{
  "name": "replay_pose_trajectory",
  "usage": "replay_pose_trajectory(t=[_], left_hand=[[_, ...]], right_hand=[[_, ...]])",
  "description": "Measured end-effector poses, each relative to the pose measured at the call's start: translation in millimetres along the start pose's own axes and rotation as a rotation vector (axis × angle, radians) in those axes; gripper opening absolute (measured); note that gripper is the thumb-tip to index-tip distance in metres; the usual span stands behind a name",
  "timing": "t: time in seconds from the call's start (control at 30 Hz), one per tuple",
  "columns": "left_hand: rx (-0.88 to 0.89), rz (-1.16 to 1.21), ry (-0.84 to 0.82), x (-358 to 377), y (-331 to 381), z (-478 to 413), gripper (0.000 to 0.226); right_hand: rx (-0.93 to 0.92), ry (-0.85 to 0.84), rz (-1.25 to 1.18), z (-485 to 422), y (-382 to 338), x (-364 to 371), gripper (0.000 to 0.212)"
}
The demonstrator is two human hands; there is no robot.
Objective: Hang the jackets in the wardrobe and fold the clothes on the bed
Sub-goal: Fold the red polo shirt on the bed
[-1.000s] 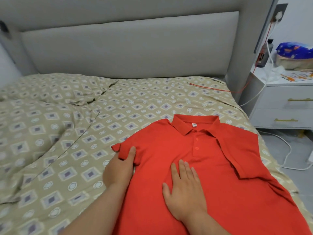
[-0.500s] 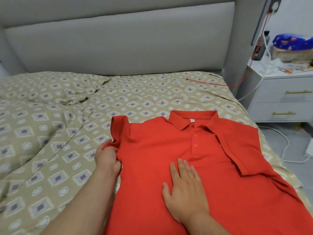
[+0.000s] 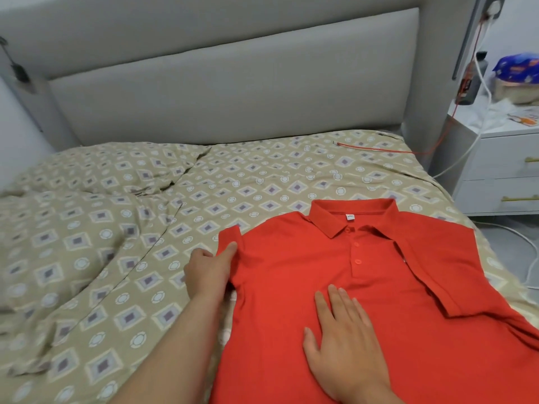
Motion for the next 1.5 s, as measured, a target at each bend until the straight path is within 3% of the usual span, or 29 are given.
replay_pose_trajectory(t=[0.1, 0.17, 0.23, 0.37, 0.47, 0.57, 0.63, 0.7, 0.8, 0.9, 1.0, 1.17, 1.27, 1.33, 1.4, 1.5], left_hand=[[-0.148, 0.081, -0.237, 15.4, 4.3, -9.8, 0.057], [-0.17, 0.047, -0.334, 24.4, 4.0, -7.0, 0.036], [-0.122, -0.065, -0.232, 14.3, -4.6, -7.3, 0.018], [0.061, -0.295, -0.106, -9.0, -29.0, -8.2, 0.011], [0.123, -0.511, 0.01, -13.0, -14.0, -5.2, 0.035], [0.494, -0.486, 0.176, -7.5, 46.9, 1.8, 0.048], [0.635, -0.575, 0.006, 22.3, 76.0, -1.2, 0.05], [0.561, -0.843, -0.203, 59.7, 77.1, -11.3, 0.054], [0.614, -1.15, -0.264, 92.5, 75.1, -14.5, 0.032], [0.844, -1.043, -0.034, 84.9, 115.7, -18.6, 0.005], [0.917, -0.962, 0.081, 78.0, 123.2, -17.5, 0.011], [0.803, -0.639, 0.095, 66.0, 54.7, 25.7, 0.045], [0.74, -0.623, -0.035, 38.0, -7.3, 41.8, 0.065], [0.684, -0.647, -0.059, 16.1, -45.5, 48.4, 0.069], [0.622, -0.472, -0.042, -4.3, -59.2, 56.5, 0.06], [0.198, -0.028, -0.084, -19.9, -63.0, 40.5, 0.063]], right_hand=[[0.001, 0.013, 0.0, -0.8, -1.0, -0.7, 0.078], [0.007, 0.006, 0.004, -0.1, 0.7, -0.9, 0.078], [-0.001, 0.003, 0.039, 0.7, -1.0, -1.9, 0.078], [-0.003, 0.014, 0.053, 0.8, -4.4, -4.4, 0.078], [-0.002, 0.004, 0.057, 1.4, -3.0, -2.5, 0.077], [-0.009, 0.011, 0.037, 0.6, -4.9, -5.5, 0.077], [-0.012, 0.004, 0.028, 0.7, -5.7, -4.7, 0.078], [-0.022, -0.015, 0.02, 1.3, -8.0, -4.0, 0.078], [0.034, -0.063, 0.027, 3.6, -9.3, -11.7, 0.074], [0.065, -0.064, 0.034, 4.7, -4.4, -9.6, 0.068], [0.063, -0.084, 0.059, 4.4, -0.3, -4.9, 0.068], [0.072, -0.08, 0.055, 4.6, -0.7, -6.1, 0.069], [0.061, -0.043, 0.066, 4.0, 0.8, -6.7, 0.069], [0.047, -0.043, 0.073, 3.4, -0.8, -6.9, 0.068], [0.045, -0.035, 0.069, 3.3, -1.0, -8.2, 0.068], [0.038, -0.016, 0.034, 5.2, -1.5, -9.1, 0.07]])
Point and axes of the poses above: each hand's wrist, its own z-axis away from the middle knuckle, its own x-axis out of the palm, y = z × x, the point moved 8 cm from there along -z, towards the middle knuckle, and after that the axes turned 13 degrees about -x, right-handed, at the moved point
